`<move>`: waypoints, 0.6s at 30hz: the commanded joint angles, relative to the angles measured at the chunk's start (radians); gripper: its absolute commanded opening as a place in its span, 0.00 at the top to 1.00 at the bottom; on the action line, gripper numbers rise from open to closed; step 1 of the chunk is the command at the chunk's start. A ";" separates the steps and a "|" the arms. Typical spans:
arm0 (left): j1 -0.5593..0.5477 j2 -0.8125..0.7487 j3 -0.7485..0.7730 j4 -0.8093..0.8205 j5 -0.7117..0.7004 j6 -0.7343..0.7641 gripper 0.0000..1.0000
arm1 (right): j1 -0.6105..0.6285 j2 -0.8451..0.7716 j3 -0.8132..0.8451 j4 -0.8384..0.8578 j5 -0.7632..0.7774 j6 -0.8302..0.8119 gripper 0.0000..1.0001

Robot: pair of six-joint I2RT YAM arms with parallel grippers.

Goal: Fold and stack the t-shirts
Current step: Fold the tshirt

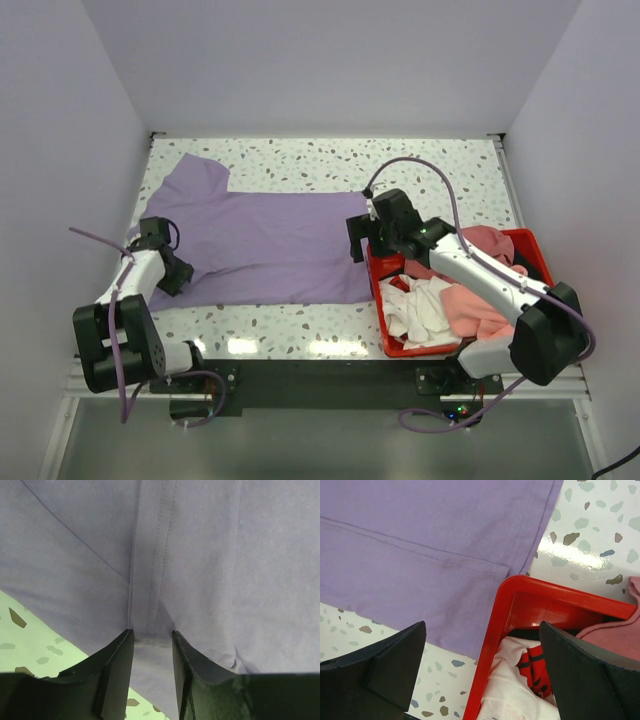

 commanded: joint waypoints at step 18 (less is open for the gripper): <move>0.000 0.013 0.016 -0.031 -0.037 -0.020 0.61 | -0.016 0.042 0.007 0.032 -0.043 -0.015 0.01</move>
